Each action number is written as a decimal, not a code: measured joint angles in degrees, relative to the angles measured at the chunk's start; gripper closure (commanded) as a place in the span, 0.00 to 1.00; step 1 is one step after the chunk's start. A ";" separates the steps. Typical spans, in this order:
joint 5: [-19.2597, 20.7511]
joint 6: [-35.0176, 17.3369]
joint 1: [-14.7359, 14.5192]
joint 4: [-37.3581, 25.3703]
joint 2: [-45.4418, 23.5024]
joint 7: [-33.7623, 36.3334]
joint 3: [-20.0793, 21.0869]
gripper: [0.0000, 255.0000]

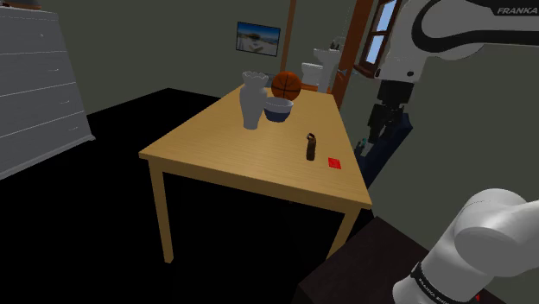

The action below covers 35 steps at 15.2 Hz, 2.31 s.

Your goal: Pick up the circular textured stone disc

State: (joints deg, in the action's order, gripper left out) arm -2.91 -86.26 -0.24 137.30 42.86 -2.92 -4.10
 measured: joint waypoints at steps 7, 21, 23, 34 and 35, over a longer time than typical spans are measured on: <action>-0.20 -7.75 1.01 -2.92 -10.41 2.42 -0.20 0.00; -1.32 -20.57 3.68 -20.40 -39.93 8.43 -2.43 0.00; -1.73 -21.25 4.08 -24.27 -44.40 9.22 -2.83 0.00; -2.88 -27.17 5.09 -27.53 -53.55 9.64 -3.60 0.00; -2.90 -27.39 5.08 -27.41 -53.64 9.64 -3.59 1.00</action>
State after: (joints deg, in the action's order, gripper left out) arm -5.82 -113.64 4.84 109.89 -10.77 6.73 -7.70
